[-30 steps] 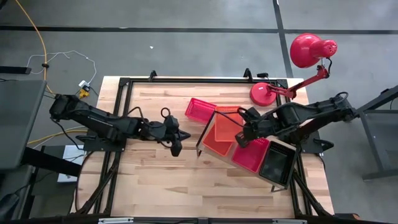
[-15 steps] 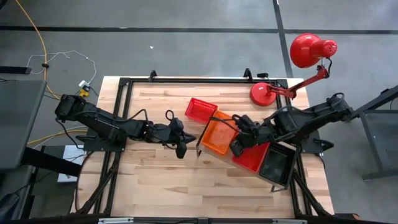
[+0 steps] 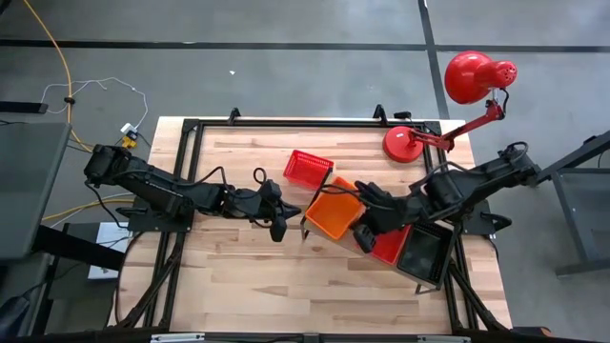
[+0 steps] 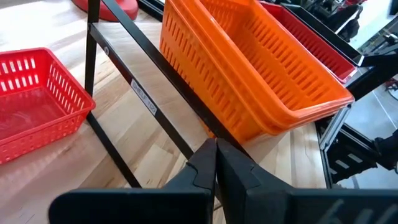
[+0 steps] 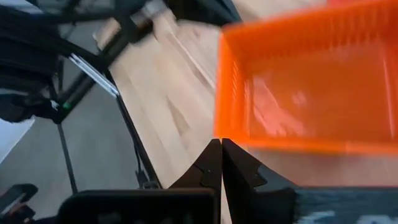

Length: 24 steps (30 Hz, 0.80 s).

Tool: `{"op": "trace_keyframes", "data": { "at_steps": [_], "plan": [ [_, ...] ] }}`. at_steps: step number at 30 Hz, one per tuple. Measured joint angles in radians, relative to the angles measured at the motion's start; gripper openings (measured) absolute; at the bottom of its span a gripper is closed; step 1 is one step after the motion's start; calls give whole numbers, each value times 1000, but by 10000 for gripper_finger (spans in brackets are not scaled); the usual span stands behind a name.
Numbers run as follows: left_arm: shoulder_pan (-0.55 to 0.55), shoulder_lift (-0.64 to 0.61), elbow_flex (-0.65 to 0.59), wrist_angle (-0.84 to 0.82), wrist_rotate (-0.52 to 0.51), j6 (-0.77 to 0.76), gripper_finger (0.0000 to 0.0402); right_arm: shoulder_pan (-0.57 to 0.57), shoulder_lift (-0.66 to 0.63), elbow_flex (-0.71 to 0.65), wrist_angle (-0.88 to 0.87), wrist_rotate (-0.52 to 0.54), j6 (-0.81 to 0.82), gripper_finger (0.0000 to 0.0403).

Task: Stack baskets on shelf by color
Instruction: Stack the orange bin on the orange bins on the shelf

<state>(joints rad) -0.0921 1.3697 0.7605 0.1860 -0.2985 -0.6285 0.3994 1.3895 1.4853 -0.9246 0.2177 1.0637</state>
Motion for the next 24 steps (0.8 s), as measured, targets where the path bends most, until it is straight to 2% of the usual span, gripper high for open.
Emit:
{"op": "trace_keyframes", "data": {
  "at_steps": [5, 10, 20, 24],
  "plan": [
    [6, 0, 0, 2, -16, 11, 0, 0, 0, 14, 75, 70, -92, 0],
    [32, 0, 2, 63, -79, -2, 0, 0, 0, 14, 76, 121, -101, 0],
    [38, 16, 92, 44, -72, 56, 0, 0, 0, 14, 76, 124, -109, 0],
    [26, 40, 120, -41, -79, 40, 0, 0, 0, 14, 76, 124, -123, 0]
  ]
}}
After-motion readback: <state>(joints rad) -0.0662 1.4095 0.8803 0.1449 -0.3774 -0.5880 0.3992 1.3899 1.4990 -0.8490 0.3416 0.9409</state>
